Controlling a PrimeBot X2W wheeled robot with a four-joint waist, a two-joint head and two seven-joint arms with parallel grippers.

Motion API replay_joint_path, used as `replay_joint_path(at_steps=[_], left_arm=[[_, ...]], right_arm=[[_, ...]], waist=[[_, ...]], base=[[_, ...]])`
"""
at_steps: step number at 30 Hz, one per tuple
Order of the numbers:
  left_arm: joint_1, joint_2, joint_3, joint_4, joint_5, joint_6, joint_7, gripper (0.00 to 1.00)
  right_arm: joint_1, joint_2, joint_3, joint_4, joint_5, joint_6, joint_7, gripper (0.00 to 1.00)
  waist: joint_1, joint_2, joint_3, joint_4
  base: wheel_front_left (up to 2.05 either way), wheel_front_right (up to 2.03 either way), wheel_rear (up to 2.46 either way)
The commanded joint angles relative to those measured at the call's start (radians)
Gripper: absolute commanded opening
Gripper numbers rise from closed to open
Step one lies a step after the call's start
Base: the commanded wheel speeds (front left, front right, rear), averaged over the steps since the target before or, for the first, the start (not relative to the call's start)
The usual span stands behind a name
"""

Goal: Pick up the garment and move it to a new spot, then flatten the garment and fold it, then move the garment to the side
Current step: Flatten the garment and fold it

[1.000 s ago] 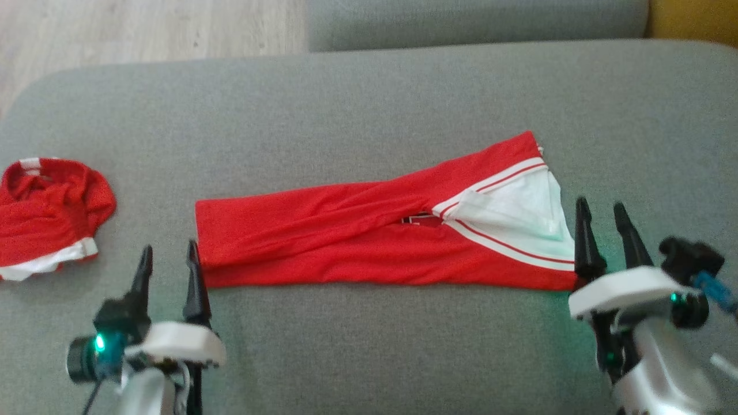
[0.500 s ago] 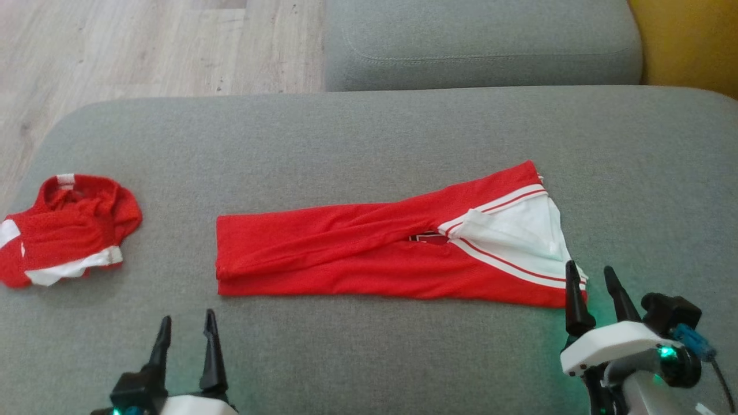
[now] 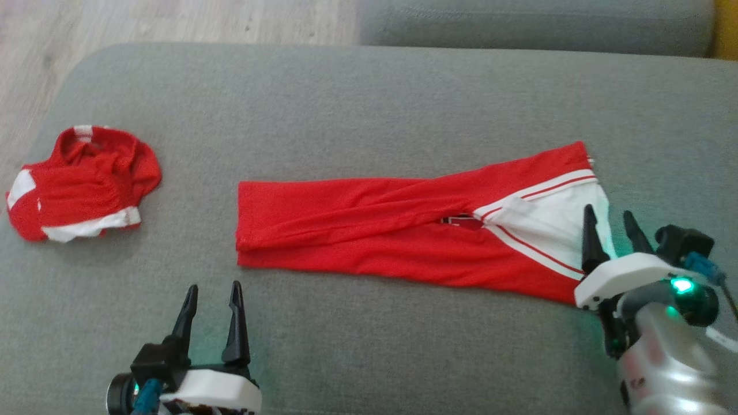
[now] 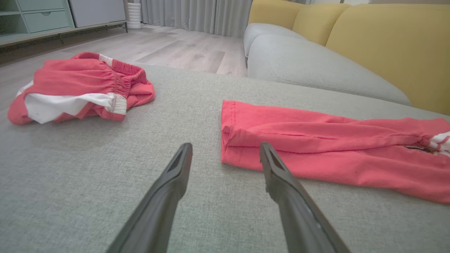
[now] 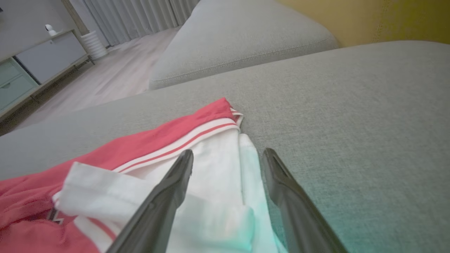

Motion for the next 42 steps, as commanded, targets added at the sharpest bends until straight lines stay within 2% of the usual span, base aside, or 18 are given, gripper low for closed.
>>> replay_joint_path(at_steps=[1, 5, 8, 13, 17, 18, 19, 21, 25, 31, 34, 37, 42], left_arm=[[-0.036, 0.002, 0.023, -0.022, -0.005, -0.001, -0.01, 1.0], [-0.048, 0.002, 0.016, -0.009, -0.015, -0.002, -0.01, 1.0], [-0.054, 0.002, 0.015, -0.003, -0.022, -0.003, -0.01, 1.0], [-0.057, 0.002, 0.009, 0.0, -0.031, -0.001, -0.01, 1.0], [-0.057, 0.002, 0.004, 0.003, -0.04, 0.0, -0.01, 1.0], [-0.057, 0.002, 0.004, 0.003, -0.04, 0.0, -0.01, 1.0], [-0.057, 0.002, 0.004, 0.004, -0.041, 0.0, -0.01, 1.0], [-0.057, 0.002, 0.004, 0.007, -0.045, 0.0, -0.01, 1.0], [-0.049, 0.002, 0.002, 0.021, -0.056, -0.007, -0.01, 1.0], [-0.014, 0.002, -0.014, 0.037, -0.075, -0.015, -0.01, 1.0], [0.001, 0.002, -0.026, 0.042, -0.085, -0.018, -0.01, 1.0], [0.01, 0.002, -0.04, 0.045, -0.091, -0.017, -0.01, 1.0], [0.011, 0.002, -0.065, 0.057, -0.097, -0.019, -0.01, 1.0]], right_arm=[[-0.046, -0.017, 0.002, 0.022, -0.014, 0.004, -0.006, 1.0], [-0.107, -0.032, -0.03, 0.137, -0.022, 0.004, 0.01, 1.0], [-0.126, -0.022, -0.018, 0.192, 0.002, 0.004, 0.016, 1.0], [-0.11, 0.01, 0.09, 0.211, 0.103, 0.004, 0.043, 1.0], [-0.066, 0.021, 0.234, 0.159, 0.249, 0.004, 0.102, 1.0], [-0.066, 0.021, 0.234, 0.159, 0.249, 0.004, 0.102, 1.0], [-0.058, 0.018, 0.259, 0.145, 0.279, 0.004, 0.113, 0.84], [-0.048, -0.004, 0.299, 0.123, 0.322, 0.004, 0.115, 0.0], [-0.052, -0.065, 0.312, 0.129, 0.368, 0.004, 0.05, 0.0], [-0.055, -0.161, 0.243, 0.157, 0.379, 0.004, -0.008, 0.0], [-0.048, -0.196, 0.216, 0.112, 0.354, 0.004, -0.01, 0.0], [-0.032, -0.184, 0.219, 0.02, 0.317, 0.004, -0.011, 0.0], [-0.004, -0.088, 0.317, -0.107, 0.319, 0.004, -0.011, 0.0]], waist=[[-0.0003, 0.0, 0.024, 0.023], [-0.0003, 0.0, 0.044, 0.04], [-0.0003, 0.0, 0.049, 0.047], [-0.0003, 0.0, 0.047, 0.05], [-0.0003, 0.0, 0.04, 0.043], [-0.0003, 0.0, 0.04, 0.043], [-0.0003, 0.0, 0.039, 0.041], [-0.0003, 0.0, 0.035, 0.036], [-0.0003, 0.0, 0.015, 0.025], [-0.0003, 0.0, -0.041, 0.0], [-0.0003, 0.0, -0.062, -0.013], [-0.0003, 0.0, -0.075, -0.021], [-0.0003, 0.0, -0.09, -0.009]], base=[[0.0, 0.0, 0.0], [0.0, 0.0, 0.0], [0.0, 0.0, 0.0], [0.0, 0.0, 0.0], [0.0, 0.0, 0.0], [0.0, 0.0, 0.0], [0.0, 0.0, 0.0], [0.0, 0.0, 0.0], [0.0, 0.0, 0.0], [0.0, 0.0, 0.0], [0.0, 0.0, 0.0], [0.0, 0.0, 0.0], [0.0, 0.0, 0.0]])
